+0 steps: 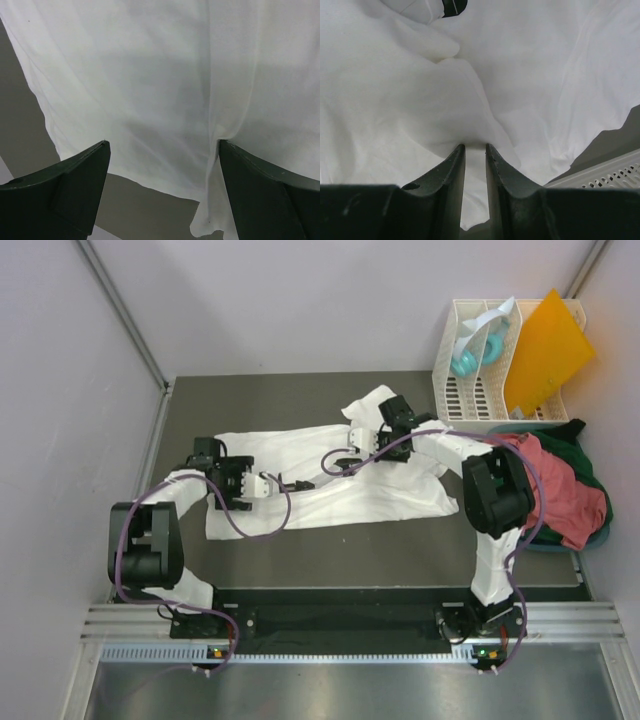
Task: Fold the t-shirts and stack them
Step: Fold the flattened tshirt in 1/3 of the way
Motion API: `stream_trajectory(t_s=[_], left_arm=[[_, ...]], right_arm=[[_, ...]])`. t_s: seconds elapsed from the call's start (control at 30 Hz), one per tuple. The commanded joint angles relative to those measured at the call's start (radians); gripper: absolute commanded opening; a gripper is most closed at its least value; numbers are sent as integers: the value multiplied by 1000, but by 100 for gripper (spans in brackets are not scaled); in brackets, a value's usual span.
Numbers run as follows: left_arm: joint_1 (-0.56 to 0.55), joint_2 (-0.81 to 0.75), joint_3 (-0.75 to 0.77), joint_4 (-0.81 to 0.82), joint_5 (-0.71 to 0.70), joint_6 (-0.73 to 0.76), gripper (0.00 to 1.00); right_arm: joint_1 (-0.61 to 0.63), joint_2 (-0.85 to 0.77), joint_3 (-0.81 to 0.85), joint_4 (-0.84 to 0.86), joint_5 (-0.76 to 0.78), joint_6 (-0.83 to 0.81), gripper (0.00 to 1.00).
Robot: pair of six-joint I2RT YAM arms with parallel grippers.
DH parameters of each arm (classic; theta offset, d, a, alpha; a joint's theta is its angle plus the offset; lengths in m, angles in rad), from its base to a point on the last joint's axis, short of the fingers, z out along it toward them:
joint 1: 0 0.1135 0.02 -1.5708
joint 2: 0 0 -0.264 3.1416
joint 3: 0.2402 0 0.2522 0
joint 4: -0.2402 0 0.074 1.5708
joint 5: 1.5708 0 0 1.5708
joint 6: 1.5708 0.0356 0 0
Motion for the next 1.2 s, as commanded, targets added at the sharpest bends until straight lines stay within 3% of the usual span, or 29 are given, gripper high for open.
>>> stream_trajectory(t_s=[0.0,0.37,0.7,1.0,1.17], left_arm=[[0,-34,-7,98,0,-32,93],[0,-63,-1,94,-22,-63,92],[0,-92,-73,244,-86,-93,91],[0,-132,102,-62,178,-147,92],[-41,-101,172,-208,254,-133,93]], right_arm=[[21,4,7,20,-4,12,24],[27,12,7,22,-4,10,24],[32,15,2,24,-1,10,24],[33,4,-10,14,-4,9,24],[39,7,-9,10,-5,9,24]])
